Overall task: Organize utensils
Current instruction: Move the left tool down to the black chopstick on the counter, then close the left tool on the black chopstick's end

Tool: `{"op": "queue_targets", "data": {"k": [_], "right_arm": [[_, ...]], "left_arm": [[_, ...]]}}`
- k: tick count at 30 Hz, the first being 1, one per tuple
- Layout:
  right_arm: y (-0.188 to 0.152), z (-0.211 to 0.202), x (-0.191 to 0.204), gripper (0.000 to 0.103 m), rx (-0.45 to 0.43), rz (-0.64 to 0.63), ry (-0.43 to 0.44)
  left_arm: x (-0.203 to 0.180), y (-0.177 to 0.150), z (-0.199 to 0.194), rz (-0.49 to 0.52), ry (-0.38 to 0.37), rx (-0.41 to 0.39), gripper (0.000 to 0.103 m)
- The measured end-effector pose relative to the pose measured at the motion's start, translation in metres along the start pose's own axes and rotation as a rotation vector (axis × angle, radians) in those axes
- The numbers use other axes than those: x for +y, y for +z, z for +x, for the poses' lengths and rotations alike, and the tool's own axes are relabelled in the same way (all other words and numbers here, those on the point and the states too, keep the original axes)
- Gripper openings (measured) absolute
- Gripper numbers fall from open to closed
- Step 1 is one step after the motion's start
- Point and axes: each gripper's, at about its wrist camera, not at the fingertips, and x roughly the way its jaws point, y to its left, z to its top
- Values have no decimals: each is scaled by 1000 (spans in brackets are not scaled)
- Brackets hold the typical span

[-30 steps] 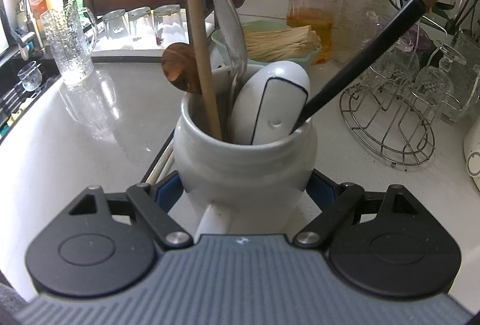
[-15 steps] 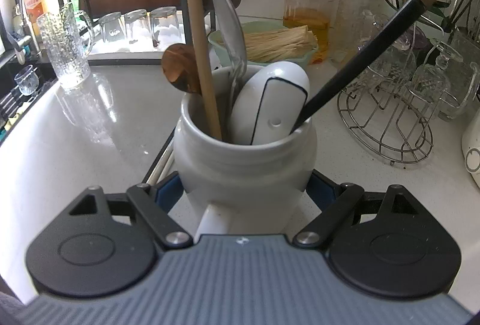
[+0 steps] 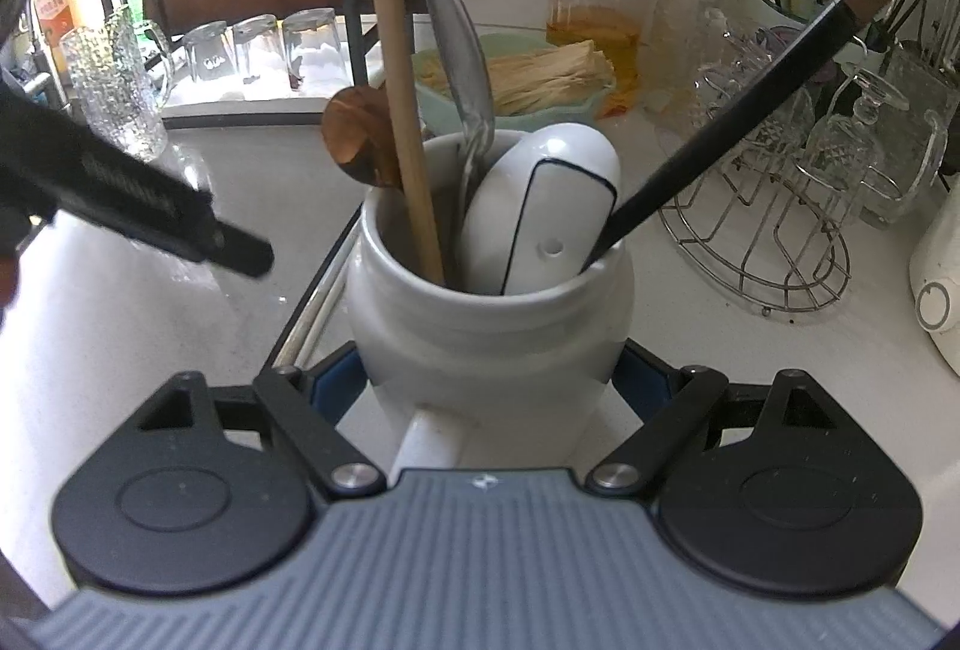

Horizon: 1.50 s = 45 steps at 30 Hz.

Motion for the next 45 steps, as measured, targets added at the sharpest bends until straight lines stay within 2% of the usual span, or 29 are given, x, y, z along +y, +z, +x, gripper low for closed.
{"op": "queue_targets", "data": {"k": [6, 14, 18, 20, 25, 30, 37, 38, 39, 40, 45], "right_arm": [[2, 0, 0, 90, 12, 8, -2], [3, 2, 0, 90, 17, 16, -10], [2, 1, 0, 90, 16, 17, -11], [2, 1, 0, 90, 14, 17, -11], [1, 0, 0, 90, 12, 18, -11], [1, 0, 0, 90, 9, 21, -11], [-1, -1, -1, 90, 3, 21, -7], [-1, -1, -1, 90, 2, 21, -7], [-1, -2, -1, 90, 1, 21, -7], [-1, -2, -1, 90, 1, 22, -7], [-1, -2, -1, 90, 1, 21, -5]], "left_arm": [[-7, -15, 9, 69, 15, -2, 56], [-15, -18, 16, 159, 42, -16, 56], [-16, -16, 16, 162, 43, -9, 56], [-17, -17, 15, 167, 45, -7, 54], [-24, -18, 13, 172, 25, 0, 25], [-35, -21, 16, 198, 15, 20, 25], [-41, -20, 20, 202, 22, -2, 25], [-42, -20, 20, 202, 30, -2, 23], [-44, -20, 20, 204, 49, -1, 14], [-45, -20, 20, 207, 66, 5, 9], [-42, -22, 16, 153, 81, 24, 7]]}}
